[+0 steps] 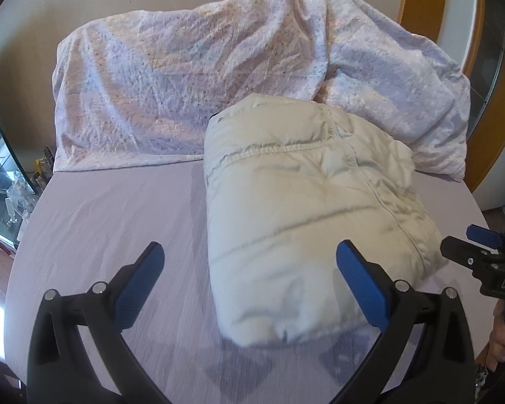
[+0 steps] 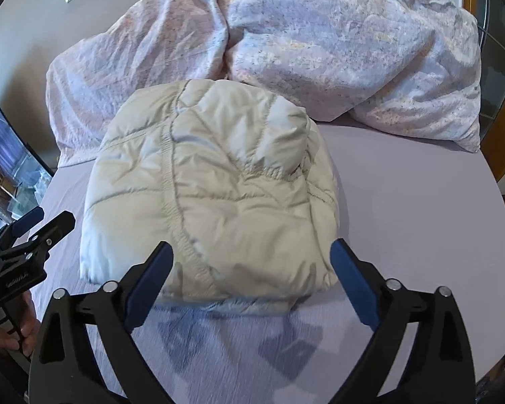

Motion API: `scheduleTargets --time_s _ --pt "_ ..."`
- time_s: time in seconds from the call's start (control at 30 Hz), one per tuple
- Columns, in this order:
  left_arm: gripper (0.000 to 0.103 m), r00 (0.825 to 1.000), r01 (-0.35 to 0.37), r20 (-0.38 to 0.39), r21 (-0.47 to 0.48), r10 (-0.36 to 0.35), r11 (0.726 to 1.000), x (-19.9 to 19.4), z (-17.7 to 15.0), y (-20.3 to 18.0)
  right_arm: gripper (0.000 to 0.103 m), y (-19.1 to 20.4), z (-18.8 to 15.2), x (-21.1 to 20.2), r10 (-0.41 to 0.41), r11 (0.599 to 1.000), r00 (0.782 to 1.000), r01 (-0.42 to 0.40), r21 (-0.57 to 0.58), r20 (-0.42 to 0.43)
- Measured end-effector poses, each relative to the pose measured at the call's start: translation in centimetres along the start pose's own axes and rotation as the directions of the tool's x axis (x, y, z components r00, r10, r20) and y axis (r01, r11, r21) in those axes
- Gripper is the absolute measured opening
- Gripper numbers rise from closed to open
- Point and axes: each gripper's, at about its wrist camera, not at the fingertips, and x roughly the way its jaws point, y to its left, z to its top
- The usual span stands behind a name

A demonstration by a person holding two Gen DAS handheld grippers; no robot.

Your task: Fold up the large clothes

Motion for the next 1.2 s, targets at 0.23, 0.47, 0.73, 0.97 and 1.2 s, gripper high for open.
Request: scheduleTargets --time_s 0.23,0.47,0.73,0.97,1.2 --pt "0.101 1.000 0.029 0.011 0.014 -0.029 0.999 -3.2 -1.8 0.1 0.101 1.1 -1.7 -1.7 -0.028 1.000 1.000 0.028 -0.011 -0.013" --pt "0.101 0.999 0.044 -0.014 0.033 -0.044 0.998 -5.4 -3.9 0.2 0.102 1.5 -3.9 -3.1 -0.022 1.000 0.999 0.022 -0.001 -0.035" --pt "0.101 0.998 0.052 -0.035 0.047 -0.050 0.998 -7.0 -5.7 -0.1 0.102 1.8 -5.8 -4.4 -0.008 1.000 0.998 0.009 0.004 -0.069" --pt "0.101 0.996 0.070 -0.057 0.029 -0.068 0.997 -7.8 -6.9 -0.2 0.102 1.8 -7.1 -5.5 -0.007 1.000 0.996 0.008 0.004 -0.089" --pt "0.101 0.993 0.088 -0.075 -0.005 -0.088 0.996 -7.9 -7.9 -0.4 0.102 1.6 -8.2 -6.2 -0.001 1.000 0.996 0.003 0.023 -0.089"
